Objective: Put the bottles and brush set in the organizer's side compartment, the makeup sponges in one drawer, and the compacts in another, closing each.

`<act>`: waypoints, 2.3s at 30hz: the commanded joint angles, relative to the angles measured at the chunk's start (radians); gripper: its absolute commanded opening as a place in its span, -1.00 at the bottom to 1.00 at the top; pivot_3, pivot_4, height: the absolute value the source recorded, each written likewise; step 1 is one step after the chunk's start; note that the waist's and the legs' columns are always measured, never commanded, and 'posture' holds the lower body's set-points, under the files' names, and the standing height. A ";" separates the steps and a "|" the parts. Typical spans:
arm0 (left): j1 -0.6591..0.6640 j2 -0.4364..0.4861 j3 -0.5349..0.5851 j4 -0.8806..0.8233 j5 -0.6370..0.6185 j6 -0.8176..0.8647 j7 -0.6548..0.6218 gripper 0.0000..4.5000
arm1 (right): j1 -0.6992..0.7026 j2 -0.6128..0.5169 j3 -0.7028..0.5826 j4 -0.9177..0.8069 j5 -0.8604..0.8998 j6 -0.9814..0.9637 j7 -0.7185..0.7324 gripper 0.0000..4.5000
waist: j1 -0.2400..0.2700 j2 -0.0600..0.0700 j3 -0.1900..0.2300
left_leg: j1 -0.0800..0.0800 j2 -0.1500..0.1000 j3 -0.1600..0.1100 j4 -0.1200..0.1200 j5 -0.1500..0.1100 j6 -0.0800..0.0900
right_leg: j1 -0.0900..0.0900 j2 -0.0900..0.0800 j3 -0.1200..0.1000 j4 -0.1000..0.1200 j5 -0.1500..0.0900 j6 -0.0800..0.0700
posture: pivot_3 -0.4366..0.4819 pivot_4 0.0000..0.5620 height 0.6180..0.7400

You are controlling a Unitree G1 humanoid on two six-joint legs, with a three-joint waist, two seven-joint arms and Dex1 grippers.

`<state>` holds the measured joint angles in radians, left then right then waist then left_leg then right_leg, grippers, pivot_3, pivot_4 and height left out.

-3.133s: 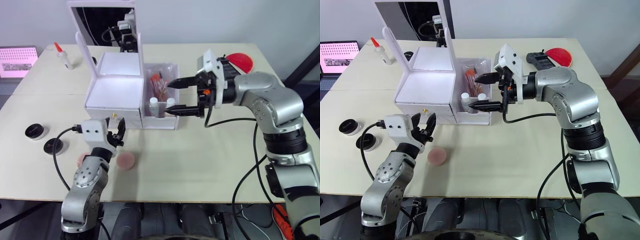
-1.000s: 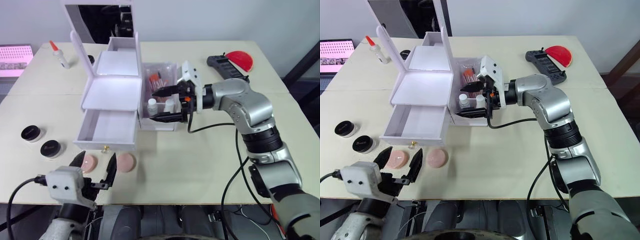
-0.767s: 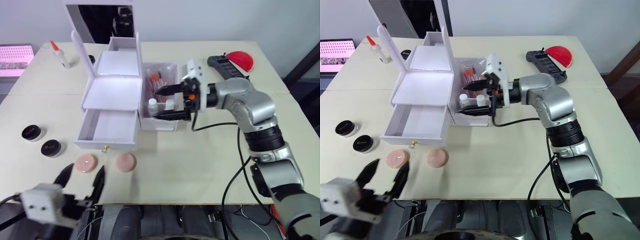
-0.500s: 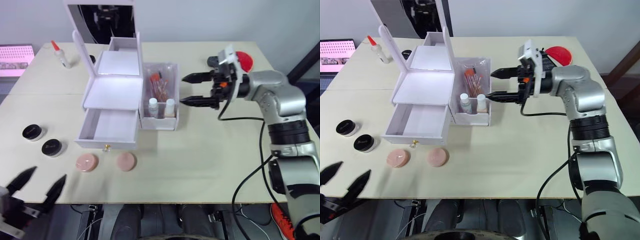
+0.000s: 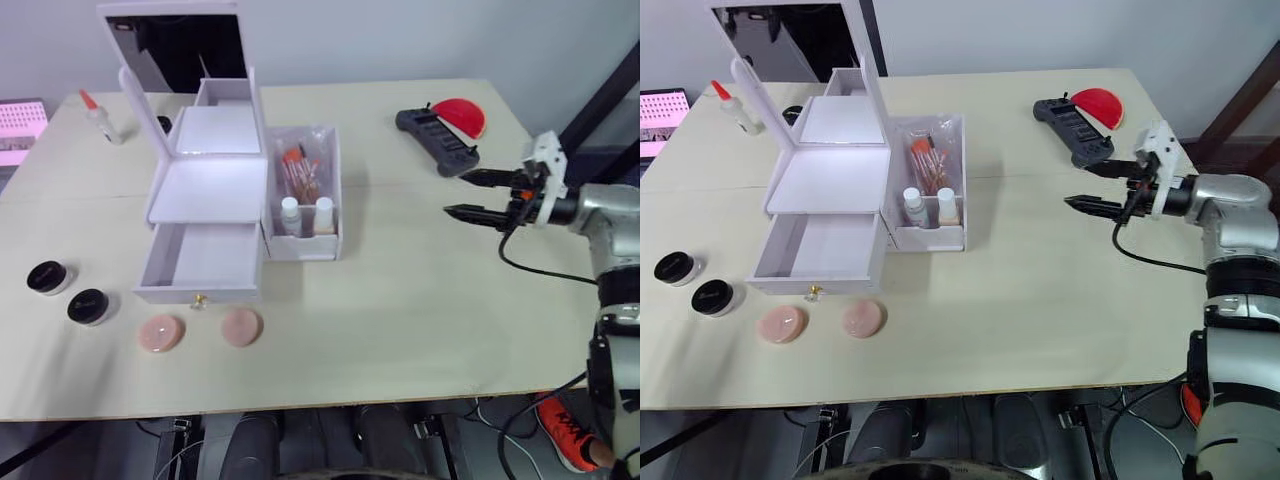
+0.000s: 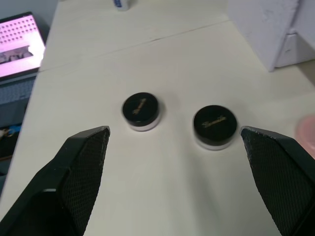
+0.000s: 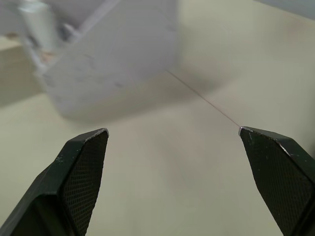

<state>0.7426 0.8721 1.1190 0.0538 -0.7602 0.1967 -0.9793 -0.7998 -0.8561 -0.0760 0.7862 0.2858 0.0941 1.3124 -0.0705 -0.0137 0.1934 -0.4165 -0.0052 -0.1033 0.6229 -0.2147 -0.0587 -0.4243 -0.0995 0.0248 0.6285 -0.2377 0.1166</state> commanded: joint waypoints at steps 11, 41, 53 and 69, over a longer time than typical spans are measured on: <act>-0.091 0.003 0.043 -0.108 0.056 0.077 -0.019 0.98 | -0.092 0.040 0.041 -0.205 0.016 0.092 0.109 1.00 | -0.001 0.000 0.000 | 0.006 0.002 0.004 -0.006 0.000 -0.001 | 0.000 0.002 0.004 0.002 0.000 0.000 | -0.05 -0.47 1.00; 0.033 -0.517 -0.537 -0.838 0.286 0.044 0.278 0.98 | -0.054 -0.003 0.164 -0.937 0.228 0.658 0.090 1.00 | 0.049 0.002 0.000 | 0.001 -0.031 -0.033 -0.008 0.006 0.007 | 0.017 -0.034 -0.033 0.007 -0.020 0.008 | -0.05 -0.47 1.00; -0.039 -0.607 -0.769 -0.737 0.419 -0.044 0.387 0.98 | -0.011 -0.067 0.122 -1.040 0.305 0.723 0.049 1.00 | 0.060 0.001 0.000 | -0.003 -0.030 -0.026 -0.008 0.005 0.007 | 0.016 -0.034 -0.031 0.000 -0.020 0.009 | -0.05 -0.47 1.00; -0.250 -0.530 -1.046 -0.644 0.525 0.001 0.425 0.98 | 0.001 -0.083 0.093 -1.052 0.327 0.714 0.004 1.00 | 0.062 0.001 0.000 | -0.002 -0.030 -0.026 -0.006 0.005 0.007 | 0.016 -0.034 -0.031 0.002 -0.018 0.011 | -0.05 -0.47 1.00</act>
<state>0.4975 0.3326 0.0786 -0.5866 -0.2342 0.1936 -0.5598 -0.7908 -0.9230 0.0605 -0.2398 0.5901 0.8094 1.3194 -0.0086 -0.0128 0.1930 -0.4189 -0.0353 -0.1292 0.6165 -0.2093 -0.0517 -0.4079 -0.1334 -0.0058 0.6301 -0.2560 0.1274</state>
